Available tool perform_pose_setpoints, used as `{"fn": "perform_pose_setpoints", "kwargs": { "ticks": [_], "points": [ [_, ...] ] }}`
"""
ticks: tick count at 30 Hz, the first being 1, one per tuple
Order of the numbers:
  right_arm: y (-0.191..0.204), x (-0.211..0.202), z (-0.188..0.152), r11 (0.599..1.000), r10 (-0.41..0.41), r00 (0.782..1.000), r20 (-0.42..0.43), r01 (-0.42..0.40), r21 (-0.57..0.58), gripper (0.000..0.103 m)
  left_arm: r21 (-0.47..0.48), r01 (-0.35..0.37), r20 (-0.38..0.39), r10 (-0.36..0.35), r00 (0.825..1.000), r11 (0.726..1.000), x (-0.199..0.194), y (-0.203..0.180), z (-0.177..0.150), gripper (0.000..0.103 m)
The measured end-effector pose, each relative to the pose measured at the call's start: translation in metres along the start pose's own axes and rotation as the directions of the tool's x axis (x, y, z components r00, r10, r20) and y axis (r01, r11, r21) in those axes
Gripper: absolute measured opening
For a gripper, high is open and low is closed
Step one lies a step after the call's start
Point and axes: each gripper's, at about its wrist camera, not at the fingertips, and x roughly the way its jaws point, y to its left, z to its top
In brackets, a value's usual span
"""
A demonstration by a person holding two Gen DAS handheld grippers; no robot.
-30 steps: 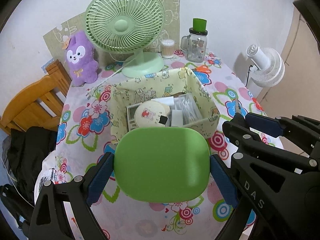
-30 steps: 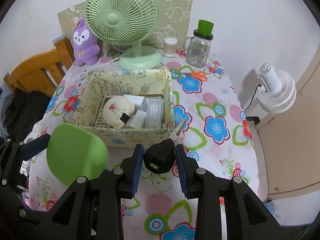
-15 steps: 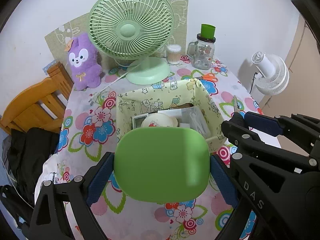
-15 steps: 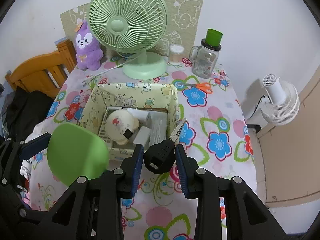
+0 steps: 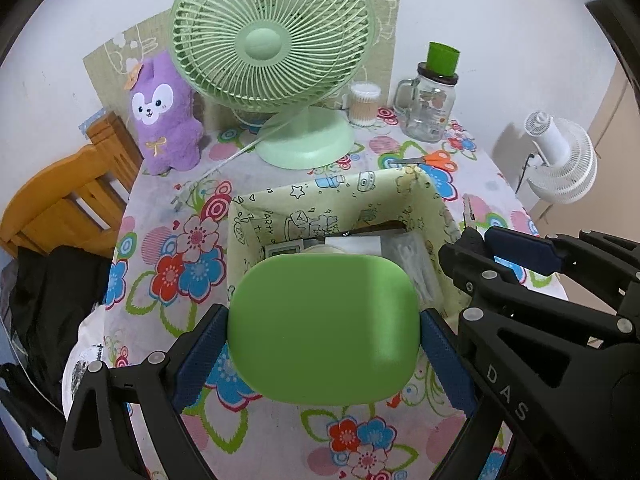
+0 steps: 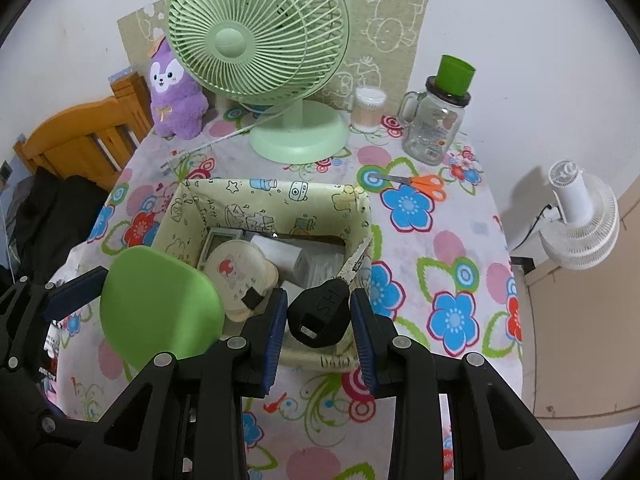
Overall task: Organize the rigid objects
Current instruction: 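Carry the green case with the left tool while the right tool carries the key to the box, then lower the green case into the box with the left tool while the right tool releases the key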
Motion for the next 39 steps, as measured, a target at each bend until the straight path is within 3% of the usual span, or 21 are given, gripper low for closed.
{"fn": "perform_pose_setpoints", "kwargs": {
  "ticks": [15,34,35,36,38,39],
  "points": [
    [-0.001,0.044,0.036,0.997,0.066,0.997,-0.026,-0.067,-0.048,0.035,-0.018,-0.031,-0.047,0.030,0.998,0.999,0.039,0.007,0.028,0.095],
    [0.003,0.084,0.042,0.989,0.146,0.985,-0.090,-0.147,-0.009,0.037,-0.047,-0.047,-0.097,0.042,0.994,0.998,0.062,0.014,0.030,0.095],
    [0.004,0.084,0.042,0.989,0.146,0.986,-0.085,-0.148,-0.011,0.043,-0.046,-0.047,-0.096,0.042,0.994,0.998,0.062,0.014,0.031,0.095],
    [0.004,0.082,0.042,0.990,0.142,0.987,-0.078,-0.143,-0.010,0.058,-0.045,-0.048,-0.096,0.044,0.994,0.998,0.061,0.014,0.031,0.095],
    [0.003,0.077,0.042,0.992,0.124,0.991,-0.055,-0.124,-0.003,0.068,-0.049,-0.048,-0.090,0.044,0.995,0.998,0.059,0.016,0.030,0.095],
    [0.003,0.075,0.042,0.992,0.126,0.991,-0.046,-0.126,-0.001,0.069,-0.049,-0.046,-0.089,0.042,0.995,0.998,0.058,0.016,0.031,0.095]
  ]
}}
